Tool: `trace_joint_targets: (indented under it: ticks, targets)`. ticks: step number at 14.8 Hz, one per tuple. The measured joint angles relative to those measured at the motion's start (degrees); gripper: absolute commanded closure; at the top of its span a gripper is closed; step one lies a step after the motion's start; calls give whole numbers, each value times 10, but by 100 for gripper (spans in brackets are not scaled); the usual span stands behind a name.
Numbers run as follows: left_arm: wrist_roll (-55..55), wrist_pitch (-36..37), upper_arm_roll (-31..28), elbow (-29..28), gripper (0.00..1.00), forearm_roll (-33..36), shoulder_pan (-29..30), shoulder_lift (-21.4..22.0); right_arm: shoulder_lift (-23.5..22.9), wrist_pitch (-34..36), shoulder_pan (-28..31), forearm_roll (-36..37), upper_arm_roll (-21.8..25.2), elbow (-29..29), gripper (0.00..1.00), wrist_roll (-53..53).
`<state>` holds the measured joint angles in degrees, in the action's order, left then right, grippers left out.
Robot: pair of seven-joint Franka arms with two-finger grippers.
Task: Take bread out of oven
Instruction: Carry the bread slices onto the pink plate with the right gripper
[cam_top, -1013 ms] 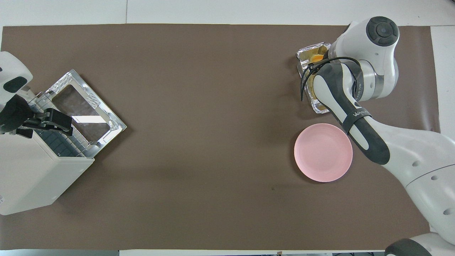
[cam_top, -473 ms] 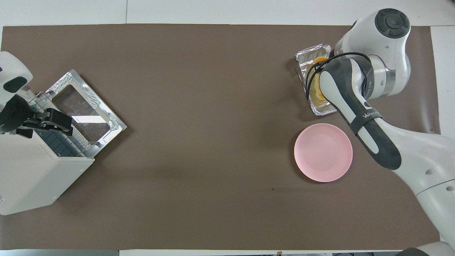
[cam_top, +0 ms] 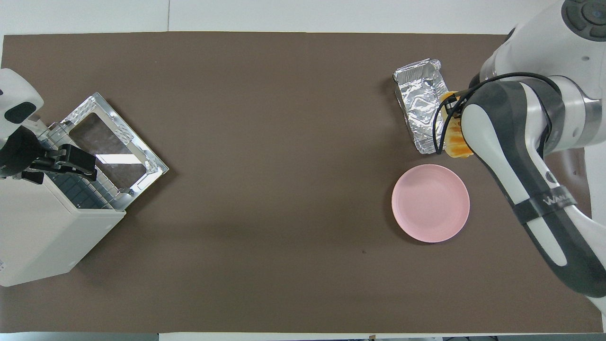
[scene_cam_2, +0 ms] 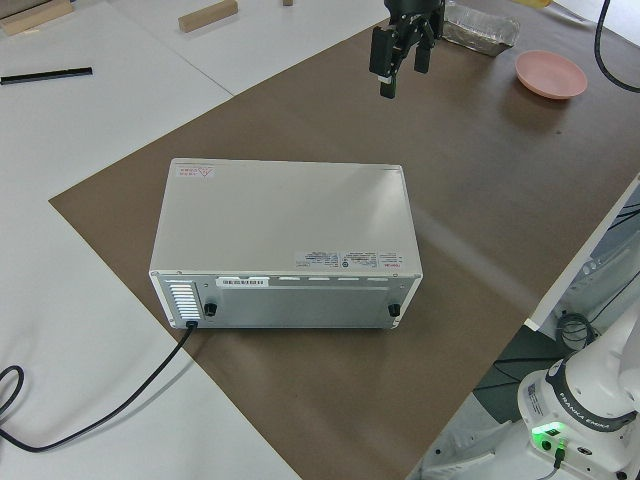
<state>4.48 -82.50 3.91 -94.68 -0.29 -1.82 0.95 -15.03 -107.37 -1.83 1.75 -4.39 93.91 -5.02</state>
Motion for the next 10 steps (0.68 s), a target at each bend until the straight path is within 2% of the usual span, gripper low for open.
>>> trace_joint_targets:
  ticks: [2,5,8,10]
  targets:
    - [0,0,0,0,0,0,0,0,71,-50,0,-14,0,106,100,1]
    - [0,0,0,0,0,0,0,0,164,-199,-1,-23,-3,299,100,5]
    - [0,0,0,0,0,0,0,0,212,-321,-9,-24,-4,439,100,31]
    - [0,0,0,0,0,0,0,0,224,-367,-30,-24,-4,486,100,60]
